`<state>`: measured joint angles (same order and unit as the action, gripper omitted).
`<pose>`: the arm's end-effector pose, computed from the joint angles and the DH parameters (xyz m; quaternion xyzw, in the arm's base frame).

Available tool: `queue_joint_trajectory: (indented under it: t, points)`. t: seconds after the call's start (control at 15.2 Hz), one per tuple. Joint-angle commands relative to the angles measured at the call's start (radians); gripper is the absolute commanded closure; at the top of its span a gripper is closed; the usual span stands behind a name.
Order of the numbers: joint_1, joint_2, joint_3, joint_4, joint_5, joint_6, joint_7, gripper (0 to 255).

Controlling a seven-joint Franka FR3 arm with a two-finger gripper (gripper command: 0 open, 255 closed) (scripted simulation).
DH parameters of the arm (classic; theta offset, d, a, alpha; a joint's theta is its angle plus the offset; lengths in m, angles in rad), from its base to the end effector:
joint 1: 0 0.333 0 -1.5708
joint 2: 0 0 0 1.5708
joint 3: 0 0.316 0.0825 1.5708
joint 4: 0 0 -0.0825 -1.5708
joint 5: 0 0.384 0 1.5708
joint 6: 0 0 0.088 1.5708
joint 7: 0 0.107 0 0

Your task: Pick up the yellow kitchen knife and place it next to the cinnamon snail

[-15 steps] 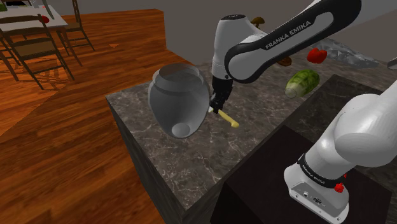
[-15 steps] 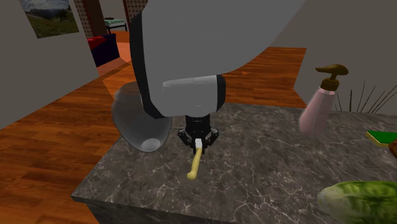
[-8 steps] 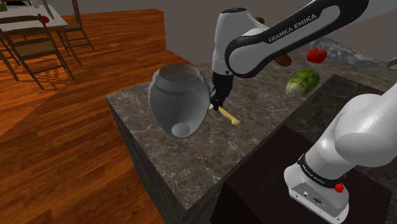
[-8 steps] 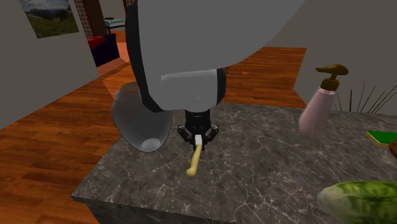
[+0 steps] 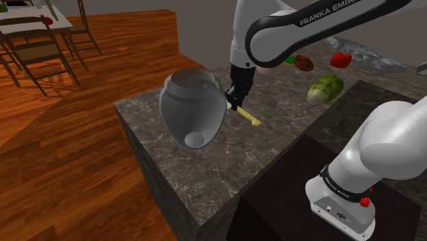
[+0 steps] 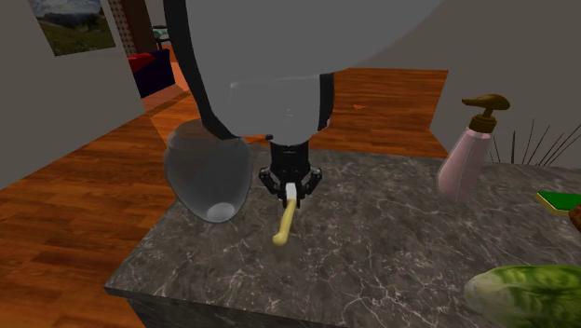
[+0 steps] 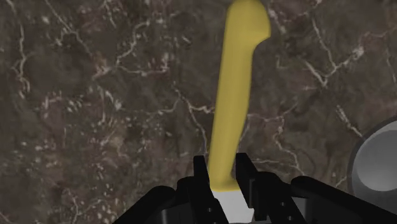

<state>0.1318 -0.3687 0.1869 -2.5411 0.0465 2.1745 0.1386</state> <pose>0.3938 0.1311 0.3987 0.9974 0.0705 0.0018 0.0144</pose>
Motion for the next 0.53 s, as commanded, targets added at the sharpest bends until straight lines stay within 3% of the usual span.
queue_joint_trajectory:
  t: [0.0,0.46]
  points:
    - [0.001,-0.013,-0.001,0.02,0.001,-0.033,-0.001,255]
    - [0.001,-0.052,-0.009,0.085,0.003,-0.136,-0.006,255]
